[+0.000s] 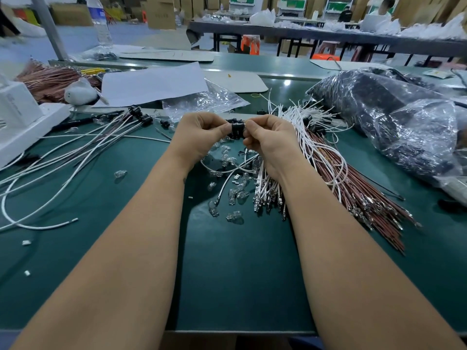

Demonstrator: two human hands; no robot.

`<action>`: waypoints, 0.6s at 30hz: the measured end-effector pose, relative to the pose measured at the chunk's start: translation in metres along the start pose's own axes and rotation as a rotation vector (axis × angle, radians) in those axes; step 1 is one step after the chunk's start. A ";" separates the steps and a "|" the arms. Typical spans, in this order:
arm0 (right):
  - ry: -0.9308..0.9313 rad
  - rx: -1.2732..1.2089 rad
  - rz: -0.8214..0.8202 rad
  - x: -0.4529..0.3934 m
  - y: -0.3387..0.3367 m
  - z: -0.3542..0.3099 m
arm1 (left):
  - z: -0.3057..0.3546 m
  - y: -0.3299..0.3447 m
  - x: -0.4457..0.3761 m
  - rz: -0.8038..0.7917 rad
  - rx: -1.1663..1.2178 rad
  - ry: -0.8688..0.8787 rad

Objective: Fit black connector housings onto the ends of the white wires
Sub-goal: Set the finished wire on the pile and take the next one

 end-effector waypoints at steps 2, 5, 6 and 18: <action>0.002 -0.016 0.005 0.000 0.000 0.000 | 0.000 0.002 0.000 -0.002 0.008 -0.001; 0.002 0.018 0.030 0.000 -0.001 0.000 | 0.001 0.003 -0.001 -0.001 0.000 -0.012; -0.004 0.046 0.040 0.000 -0.001 -0.001 | 0.001 0.003 -0.001 0.001 -0.012 -0.016; -0.061 0.005 0.135 0.001 -0.008 -0.009 | -0.005 -0.007 -0.007 -0.104 0.416 -0.093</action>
Point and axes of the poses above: each hand's wrist, its own x-axis away from the middle knuckle, its own y-axis out of the palm, z = x × y, the point moved 7 cm from there along -x, towards the middle knuckle, and after that the axes turned 1 degree about z, right-handed, at the moved point
